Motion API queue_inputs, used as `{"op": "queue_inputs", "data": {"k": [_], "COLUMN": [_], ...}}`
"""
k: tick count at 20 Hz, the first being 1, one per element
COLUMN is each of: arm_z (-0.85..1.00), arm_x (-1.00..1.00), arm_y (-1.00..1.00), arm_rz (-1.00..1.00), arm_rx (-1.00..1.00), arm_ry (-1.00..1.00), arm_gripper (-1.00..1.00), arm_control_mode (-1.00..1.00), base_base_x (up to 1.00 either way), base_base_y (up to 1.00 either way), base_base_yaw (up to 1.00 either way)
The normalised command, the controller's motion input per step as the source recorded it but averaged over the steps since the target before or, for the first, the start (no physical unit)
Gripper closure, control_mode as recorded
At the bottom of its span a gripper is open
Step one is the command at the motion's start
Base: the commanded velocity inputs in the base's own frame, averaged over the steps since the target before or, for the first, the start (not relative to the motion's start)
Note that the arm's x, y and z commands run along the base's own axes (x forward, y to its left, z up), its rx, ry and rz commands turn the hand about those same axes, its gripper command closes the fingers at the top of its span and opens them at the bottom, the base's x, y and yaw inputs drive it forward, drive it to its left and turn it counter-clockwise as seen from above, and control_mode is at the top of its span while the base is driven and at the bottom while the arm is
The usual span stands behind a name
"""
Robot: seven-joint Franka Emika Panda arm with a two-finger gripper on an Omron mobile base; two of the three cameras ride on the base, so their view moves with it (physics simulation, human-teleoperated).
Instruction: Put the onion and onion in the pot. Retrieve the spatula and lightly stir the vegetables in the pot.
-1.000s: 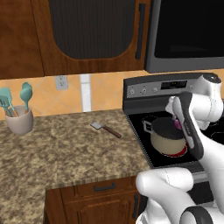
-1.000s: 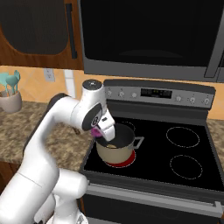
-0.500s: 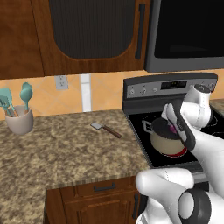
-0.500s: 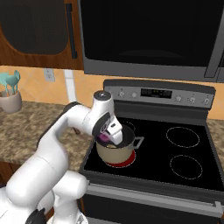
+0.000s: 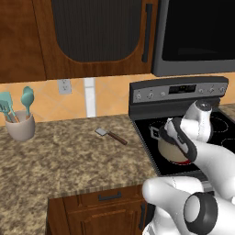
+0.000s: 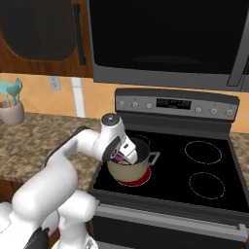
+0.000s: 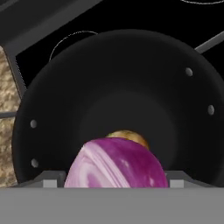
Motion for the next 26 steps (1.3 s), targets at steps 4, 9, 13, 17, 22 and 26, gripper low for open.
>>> {"op": "queue_inputs", "data": {"k": [4,9,13,17,22,26], "arm_z": [0.04,0.25,0.41,0.63,0.56,0.32], "arm_x": [0.07,0.0,-0.09,-0.73,-0.71,-0.44], "arm_y": [-0.3,-0.12,0.02,0.71,1.0,1.0], "arm_rz": [0.03,0.03,0.04,0.0,-0.1,-0.22], "arm_rx": [0.0,0.0,0.0,0.0,0.0,0.0], "arm_ry": [0.0,0.0,0.0,0.0,0.01,0.07], "arm_gripper": [-1.0,-1.0,-1.0,-1.0,-1.0,-1.0], "arm_control_mode": [-1.0,-1.0,-1.0,-1.0,-1.0,-1.0], "base_base_x": [0.0,0.0,0.0,0.0,0.0,0.0], "base_base_y": [0.0,0.0,0.0,0.0,0.0,0.0], "base_base_yaw": [0.0,0.0,0.0,0.0,0.0,0.0]}}
